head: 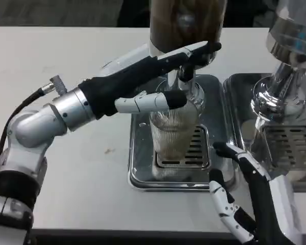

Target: Grasp the cup under the faucet to collect the drink, then remove the cup.

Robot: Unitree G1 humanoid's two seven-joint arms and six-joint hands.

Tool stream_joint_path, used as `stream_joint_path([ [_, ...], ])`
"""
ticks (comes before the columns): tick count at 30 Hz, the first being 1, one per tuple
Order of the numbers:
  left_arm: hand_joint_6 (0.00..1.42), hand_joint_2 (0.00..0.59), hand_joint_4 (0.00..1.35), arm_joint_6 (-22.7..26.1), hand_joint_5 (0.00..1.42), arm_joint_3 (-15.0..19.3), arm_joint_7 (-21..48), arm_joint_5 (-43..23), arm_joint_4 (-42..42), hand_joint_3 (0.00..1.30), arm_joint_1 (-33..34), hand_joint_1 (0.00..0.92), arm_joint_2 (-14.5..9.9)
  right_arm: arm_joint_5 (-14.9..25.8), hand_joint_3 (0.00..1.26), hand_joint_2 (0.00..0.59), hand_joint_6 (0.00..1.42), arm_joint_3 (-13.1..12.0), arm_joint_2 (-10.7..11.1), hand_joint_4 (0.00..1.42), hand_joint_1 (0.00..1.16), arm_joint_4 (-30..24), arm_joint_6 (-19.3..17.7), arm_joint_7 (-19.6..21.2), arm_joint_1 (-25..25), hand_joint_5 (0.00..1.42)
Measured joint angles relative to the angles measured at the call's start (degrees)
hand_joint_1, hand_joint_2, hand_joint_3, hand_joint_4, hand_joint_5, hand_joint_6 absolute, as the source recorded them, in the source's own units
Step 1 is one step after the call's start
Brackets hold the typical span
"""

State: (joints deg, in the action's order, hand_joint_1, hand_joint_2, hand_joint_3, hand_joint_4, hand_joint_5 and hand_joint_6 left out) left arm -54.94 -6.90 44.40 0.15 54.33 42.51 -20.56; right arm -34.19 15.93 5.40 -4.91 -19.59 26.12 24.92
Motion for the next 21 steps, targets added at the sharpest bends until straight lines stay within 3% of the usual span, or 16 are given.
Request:
stream_joint_path([
  [21,0.06,0.067,0.03,-4.4,0.11,-3.8,-7.2,4.1,0.7,0.09,0.3,0.0,-1.8,2.0,0.25,0.444,0.2,-0.5,-0.2,0.27,0.37,0.0,-0.7,0.0,-0.1,0.18],
])
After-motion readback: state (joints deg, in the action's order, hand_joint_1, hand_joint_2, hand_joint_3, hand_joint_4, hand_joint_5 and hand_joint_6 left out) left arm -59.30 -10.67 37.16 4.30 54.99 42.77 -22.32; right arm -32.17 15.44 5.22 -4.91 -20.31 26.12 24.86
